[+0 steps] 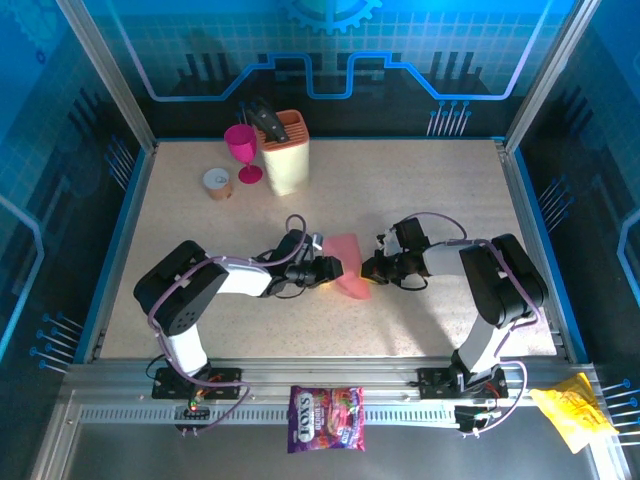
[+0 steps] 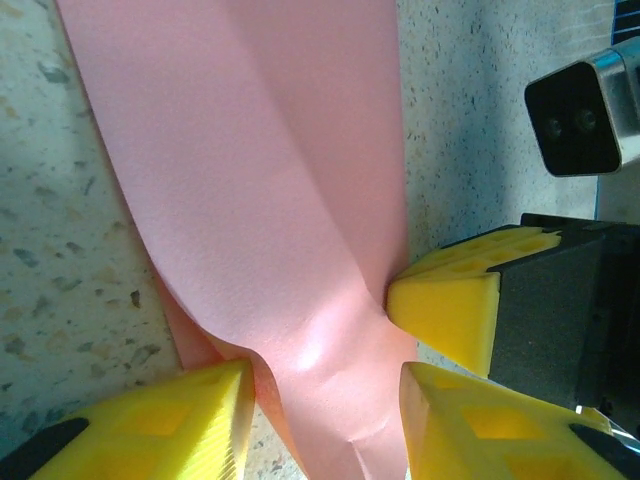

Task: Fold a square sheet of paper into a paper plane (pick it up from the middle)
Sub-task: Third fold the triangle at the center of the table.

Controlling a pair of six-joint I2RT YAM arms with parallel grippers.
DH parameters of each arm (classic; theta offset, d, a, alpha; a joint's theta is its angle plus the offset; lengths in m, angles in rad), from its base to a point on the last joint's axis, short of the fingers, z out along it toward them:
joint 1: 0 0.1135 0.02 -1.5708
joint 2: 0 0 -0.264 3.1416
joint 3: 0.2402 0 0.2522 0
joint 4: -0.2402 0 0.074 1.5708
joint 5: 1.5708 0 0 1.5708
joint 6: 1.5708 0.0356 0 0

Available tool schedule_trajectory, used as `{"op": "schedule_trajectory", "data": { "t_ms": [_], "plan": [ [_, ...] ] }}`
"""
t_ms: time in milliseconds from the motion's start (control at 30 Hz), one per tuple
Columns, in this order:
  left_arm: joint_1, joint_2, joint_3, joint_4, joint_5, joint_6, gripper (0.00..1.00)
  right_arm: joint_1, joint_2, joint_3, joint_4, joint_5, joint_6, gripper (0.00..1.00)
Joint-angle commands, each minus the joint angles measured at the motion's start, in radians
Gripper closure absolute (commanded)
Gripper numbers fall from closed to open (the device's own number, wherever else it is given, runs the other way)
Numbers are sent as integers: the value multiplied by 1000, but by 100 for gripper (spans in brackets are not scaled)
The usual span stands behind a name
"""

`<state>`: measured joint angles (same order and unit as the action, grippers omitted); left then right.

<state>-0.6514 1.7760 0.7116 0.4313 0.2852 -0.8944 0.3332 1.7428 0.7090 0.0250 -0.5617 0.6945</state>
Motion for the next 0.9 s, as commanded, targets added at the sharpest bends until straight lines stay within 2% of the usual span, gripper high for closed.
{"op": "schedule_trajectory", "data": {
  "t_ms": [0,367,867],
  "plan": [
    [1,-34,-50,16,24,-32,54,12,63,-32,-126,156,-30,100],
    [-27,-58,-81,20,2,-57,53,12,63,-28,-131,161,-33,100],
    [-31,-42,-42,-5,0,-30,85,12,31,0,-164,137,-66,100]
  ]
}}
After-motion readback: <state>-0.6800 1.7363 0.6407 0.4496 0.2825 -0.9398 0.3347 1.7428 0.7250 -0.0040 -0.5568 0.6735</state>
